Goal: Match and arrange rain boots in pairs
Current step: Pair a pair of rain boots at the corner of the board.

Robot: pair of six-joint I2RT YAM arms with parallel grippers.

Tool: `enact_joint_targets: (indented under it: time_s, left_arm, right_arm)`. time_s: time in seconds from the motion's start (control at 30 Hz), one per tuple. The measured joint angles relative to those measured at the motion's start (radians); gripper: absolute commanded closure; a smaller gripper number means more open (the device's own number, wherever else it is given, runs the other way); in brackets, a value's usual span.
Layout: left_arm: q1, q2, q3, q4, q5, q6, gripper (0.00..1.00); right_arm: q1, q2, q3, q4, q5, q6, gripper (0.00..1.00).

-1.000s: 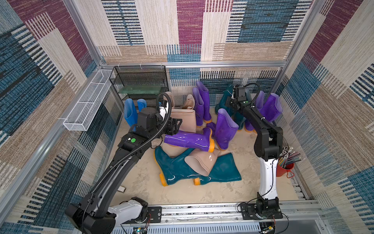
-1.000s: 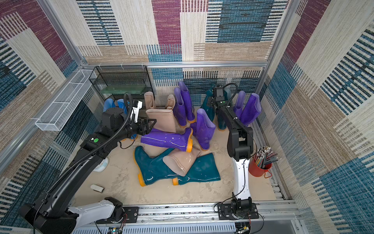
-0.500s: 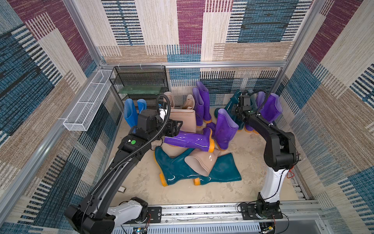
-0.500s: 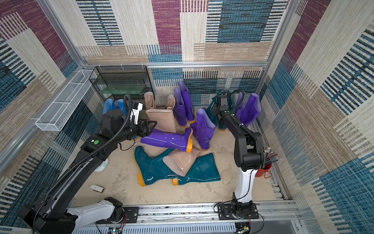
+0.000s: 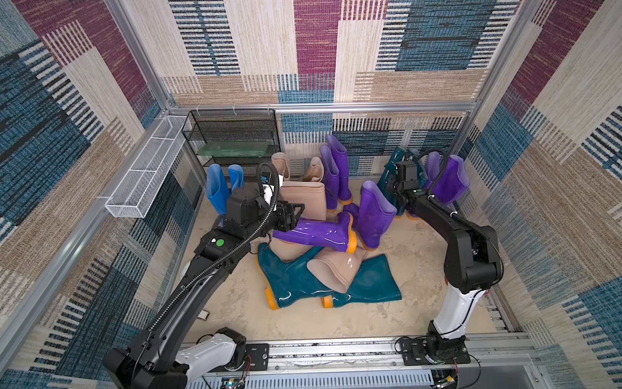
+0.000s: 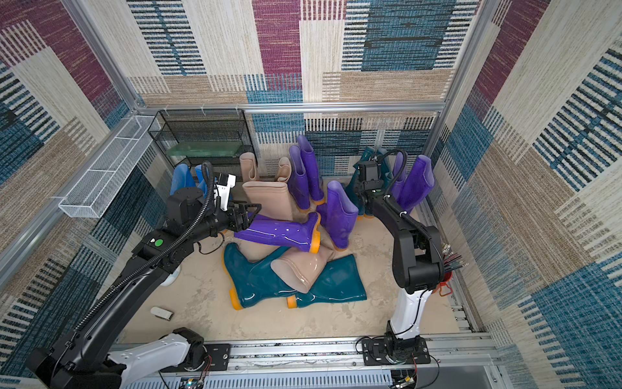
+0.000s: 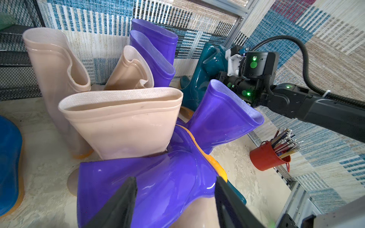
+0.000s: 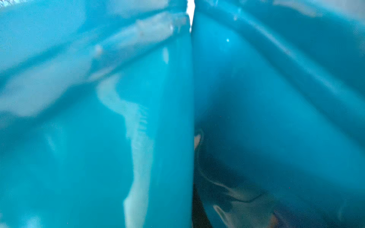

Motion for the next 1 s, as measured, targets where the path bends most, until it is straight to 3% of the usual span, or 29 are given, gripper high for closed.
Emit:
enact_joint_targets:
  time_s: [0.13,0.27,0.33,0.47,0.63,1.0]
  left_arm:
    - [0.0,-0.02,-0.027,0.018,0.006,-0.003,0.32]
    - [0.0,-0.052,-0.05,0.026,0.008,-0.004,0.31]
    - [0.0,-0.069,-0.056,0.026,0.008,-0.004,0.3]
    - [0.0,-0.091,-0.056,0.021,0.008,-0.004,0.3]
    - [0.0,-0.115,-0.042,0.005,0.008,-0.004,0.29]
    - [0.0,-0.1,0.044,-0.065,0.008,0.004,0.29]
  right_arm:
    - [0.024,0.007,-0.042,0.043,0.022,-0.01,0.82]
    - [0.039,0.005,-0.067,0.032,0.019,-0.01,0.41]
    - [0.049,-0.01,-0.07,0.021,0.017,-0.014,0.29]
    - [0.071,-0.071,-0.062,-0.009,0.013,-0.013,0.16]
    - [0.069,-0.111,0.042,-0.076,-0.029,-0.008,0.07]
    - [0.063,0.089,0.461,-0.353,-0.149,-0.123,0.07]
